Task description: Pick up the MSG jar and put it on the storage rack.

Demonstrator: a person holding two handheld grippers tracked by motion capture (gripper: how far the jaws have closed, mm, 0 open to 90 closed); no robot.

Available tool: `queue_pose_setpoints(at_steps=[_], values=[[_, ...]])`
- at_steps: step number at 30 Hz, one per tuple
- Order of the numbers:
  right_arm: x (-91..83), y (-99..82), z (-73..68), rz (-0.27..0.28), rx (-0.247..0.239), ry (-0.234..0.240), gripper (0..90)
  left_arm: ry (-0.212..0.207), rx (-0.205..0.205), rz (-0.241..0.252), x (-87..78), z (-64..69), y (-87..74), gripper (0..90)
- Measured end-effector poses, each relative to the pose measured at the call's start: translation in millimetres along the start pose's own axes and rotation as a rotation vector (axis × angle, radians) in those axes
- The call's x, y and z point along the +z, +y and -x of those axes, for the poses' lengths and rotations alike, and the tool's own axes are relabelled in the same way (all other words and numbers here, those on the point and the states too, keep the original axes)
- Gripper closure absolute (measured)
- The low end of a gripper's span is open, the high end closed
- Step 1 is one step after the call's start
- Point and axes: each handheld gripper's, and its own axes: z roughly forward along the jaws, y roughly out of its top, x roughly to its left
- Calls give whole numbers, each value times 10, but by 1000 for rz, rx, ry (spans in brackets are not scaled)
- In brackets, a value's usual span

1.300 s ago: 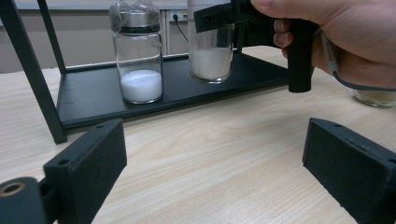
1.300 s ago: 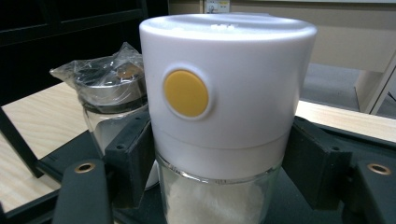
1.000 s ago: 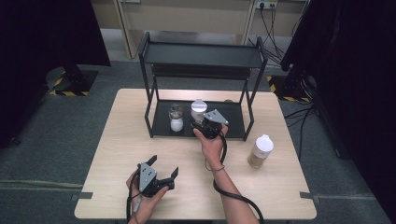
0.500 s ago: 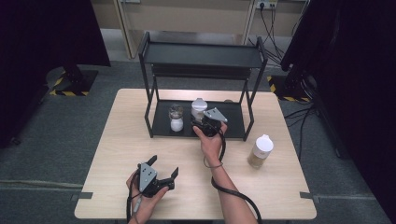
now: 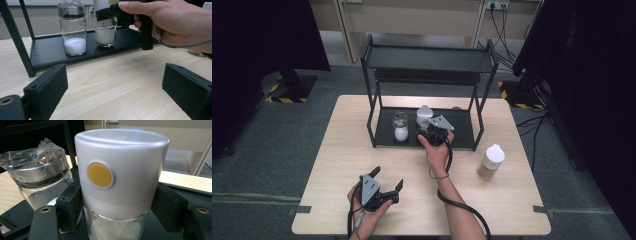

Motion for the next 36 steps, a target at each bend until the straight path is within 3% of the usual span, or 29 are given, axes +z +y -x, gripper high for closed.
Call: queue_pose_setpoints(at_steps=[16,36], values=[[-2,-24,-7,12,-16,1,303,1,0,1,-2,2,-1,58],[-22,-68,-37,12,16,16,278,1,0,0,-3,4,-1,58]])
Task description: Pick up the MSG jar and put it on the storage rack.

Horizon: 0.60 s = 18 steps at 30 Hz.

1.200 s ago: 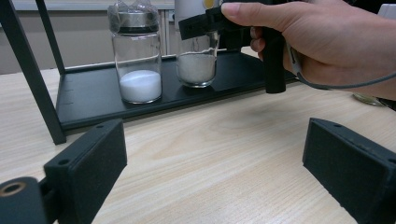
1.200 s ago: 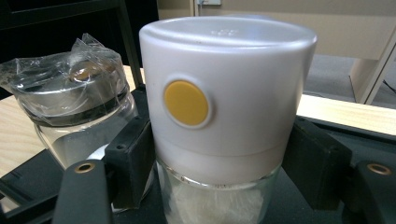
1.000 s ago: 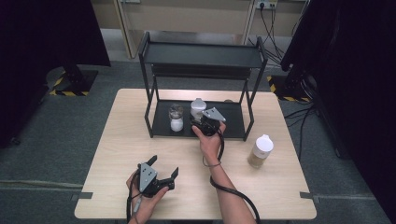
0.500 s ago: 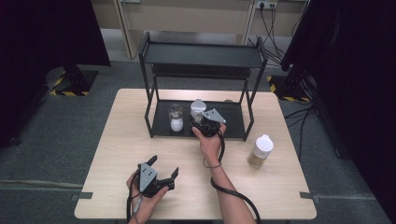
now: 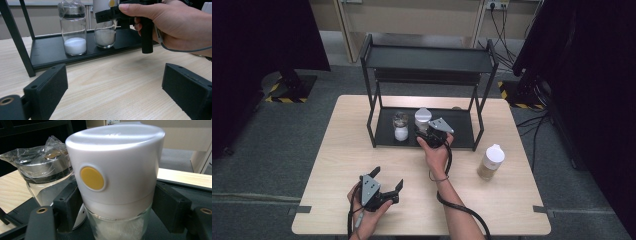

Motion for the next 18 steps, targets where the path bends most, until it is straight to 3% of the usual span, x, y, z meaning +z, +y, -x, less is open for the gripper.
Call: queue_pose_setpoints(at_steps=[11,18], values=[[-1,5,3,-6,2,2,271,0,-1,0,0,-1,0,58],[-19,15,22,-1,7,-5,178,1,0,-1,1,0,0,58]])
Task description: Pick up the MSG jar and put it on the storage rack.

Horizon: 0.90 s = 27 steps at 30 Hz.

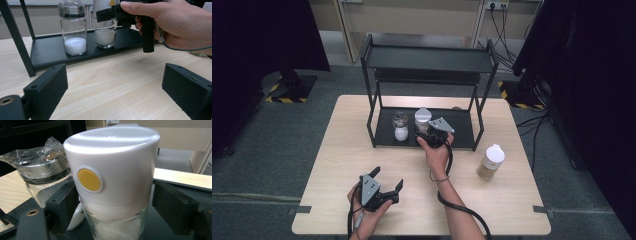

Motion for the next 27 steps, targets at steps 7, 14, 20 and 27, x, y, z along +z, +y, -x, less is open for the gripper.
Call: queue_pose_setpoints(at_steps=[7,14,20,27], values=[[-16,-6,17,-12,18,1,104,1,-2,-1,1,-1,0,58],[-48,10,8,-18,7,11,77,1,-4,-1,2,-2,0,58],[-77,-5,3,-33,-16,18,64,0,-4,-1,1,-2,0,58],[-127,-26,9,-27,-12,23,60,1,-4,-1,1,-2,0,59]])
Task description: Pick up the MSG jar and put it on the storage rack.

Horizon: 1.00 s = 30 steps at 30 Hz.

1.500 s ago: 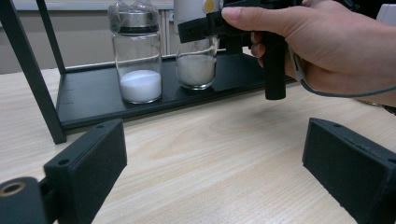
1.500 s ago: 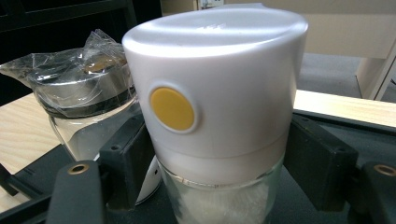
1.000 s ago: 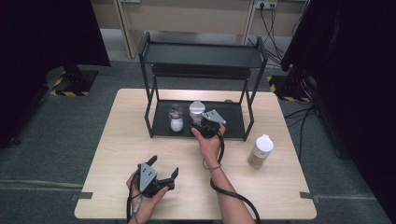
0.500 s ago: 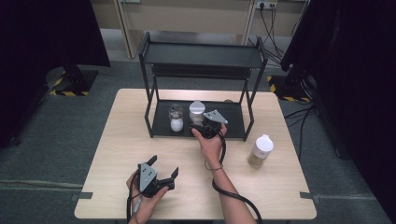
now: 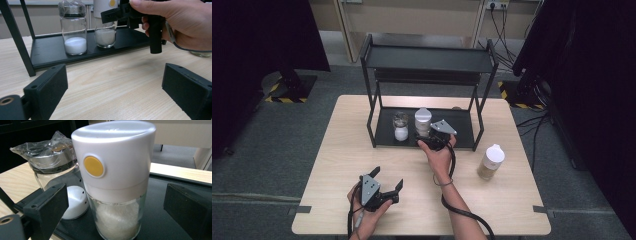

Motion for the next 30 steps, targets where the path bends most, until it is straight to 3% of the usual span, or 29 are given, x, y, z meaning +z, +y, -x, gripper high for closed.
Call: queue_pose_setpoints(at_steps=[30], values=[[-312,-21,23,15,-22,24,51,2,-2,-3,3,0,1,58]])
